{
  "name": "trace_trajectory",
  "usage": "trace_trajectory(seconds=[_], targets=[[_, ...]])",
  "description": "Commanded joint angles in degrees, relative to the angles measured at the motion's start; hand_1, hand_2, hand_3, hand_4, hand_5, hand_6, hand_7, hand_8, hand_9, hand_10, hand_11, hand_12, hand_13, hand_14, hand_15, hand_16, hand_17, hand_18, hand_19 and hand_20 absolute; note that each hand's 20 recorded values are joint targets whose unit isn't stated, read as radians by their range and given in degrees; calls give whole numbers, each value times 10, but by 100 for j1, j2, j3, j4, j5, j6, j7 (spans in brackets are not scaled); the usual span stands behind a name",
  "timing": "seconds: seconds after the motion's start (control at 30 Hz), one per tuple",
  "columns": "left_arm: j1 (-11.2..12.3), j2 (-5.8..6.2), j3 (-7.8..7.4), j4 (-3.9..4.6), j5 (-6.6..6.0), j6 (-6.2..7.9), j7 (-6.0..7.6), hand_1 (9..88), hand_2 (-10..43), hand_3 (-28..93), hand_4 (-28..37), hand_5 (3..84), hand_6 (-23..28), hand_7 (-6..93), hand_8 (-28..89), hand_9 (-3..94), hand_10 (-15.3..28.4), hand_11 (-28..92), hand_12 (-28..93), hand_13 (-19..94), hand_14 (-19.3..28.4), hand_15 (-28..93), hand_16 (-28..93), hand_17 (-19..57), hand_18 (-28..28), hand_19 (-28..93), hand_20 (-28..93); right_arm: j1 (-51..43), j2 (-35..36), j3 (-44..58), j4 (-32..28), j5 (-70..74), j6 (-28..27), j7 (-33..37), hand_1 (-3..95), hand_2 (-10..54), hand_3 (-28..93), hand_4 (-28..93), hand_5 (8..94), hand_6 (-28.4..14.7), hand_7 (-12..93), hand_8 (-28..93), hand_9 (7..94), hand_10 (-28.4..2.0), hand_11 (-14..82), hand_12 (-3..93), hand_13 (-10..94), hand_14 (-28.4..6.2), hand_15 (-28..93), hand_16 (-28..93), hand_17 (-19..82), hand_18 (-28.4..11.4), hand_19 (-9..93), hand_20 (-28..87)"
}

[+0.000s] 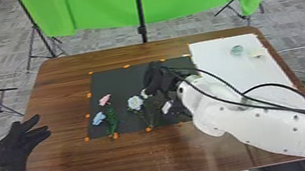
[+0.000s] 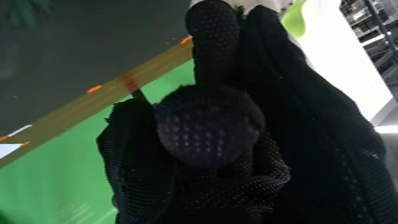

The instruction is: Arrange flowers

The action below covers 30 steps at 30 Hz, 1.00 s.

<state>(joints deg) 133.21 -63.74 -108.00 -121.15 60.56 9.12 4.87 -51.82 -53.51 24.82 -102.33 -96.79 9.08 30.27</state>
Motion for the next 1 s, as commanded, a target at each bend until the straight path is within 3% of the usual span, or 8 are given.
trace_trajectory(seconds=[0.03, 0.33, 0.57, 0.67, 0.8, 1.0], targets=[[51, -49, 6, 24, 33, -50, -59, 158, 259, 587, -283, 452, 67, 77, -61, 490, 170, 180, 85, 409, 207, 224, -39, 84, 158, 196, 167, -42, -11, -82, 8, -85, -23, -23, 629, -95, 554, -177, 801, 3, 204, 60, 917, -89, 57, 363, 937, -5, 552, 324, 666, -111, 932, 461], [60, -57, -5, 17, 30, -43, -66, 157, 256, 588, -283, 450, 66, 77, -60, 490, 170, 180, 85, 408, 207, 223, -39, 83, 158, 197, 166, -77, 25, -2, 15, -152, -344, -6, 603, -95, 550, -167, 794, -6, 172, 56, 894, -100, 40, 299, 937, -10, 523, 314, 664, -110, 932, 430], [90, -62, -25, -2, 34, -39, -86, 158, 255, 588, -283, 451, 67, 77, -60, 489, 169, 180, 85, 408, 206, 223, -39, 81, 159, 198, 166, -139, 140, 110, -107, -87, -402, -42, 562, -95, 525, -142, 762, -4, 152, 46, 844, -131, 121, 191, 937, -13, 507, 305, 663, -108, 932, 408], [82, -55, -16, -1, 37, -37, -88, 159, 253, 588, -283, 451, 67, 77, -60, 489, 168, 180, 85, 409, 206, 224, -39, 80, 159, 199, 167, -167, 189, 180, -188, -89, -427, -27, 502, -95, 589, -155, 724, 4, 148, 13, 840, -137, 140, 158, 937, -14, 507, 298, 665, -109, 932, 406], [85, -42, -27, -5, 40, -48, -104, 160, 253, 587, -283, 451, 66, 77, -60, 489, 169, 180, 85, 410, 207, 226, -39, 80, 160, 200, 167, -154, 185, 290, -123, -98, -520, -97, 443, -95, 631, -153, 696, 11, 148, -96, 839, -141, 141, 156, 937, -16, 507, 294, 665, -110, 932, 408], [113, -62, -35, -19, 36, -43, -96, 162, 252, 586, -283, 451, 64, 78, -60, 490, 169, 179, 85, 409, 207, 227, -39, 78, 161, 200, 167, -179, 298, 519, -174, -104, -543, -169, 424, -95, 635, -155, 685, 9, 151, -106, 840, -141, 143, 159, 937, -19, 506, 295, 664, -111, 932, 407]])
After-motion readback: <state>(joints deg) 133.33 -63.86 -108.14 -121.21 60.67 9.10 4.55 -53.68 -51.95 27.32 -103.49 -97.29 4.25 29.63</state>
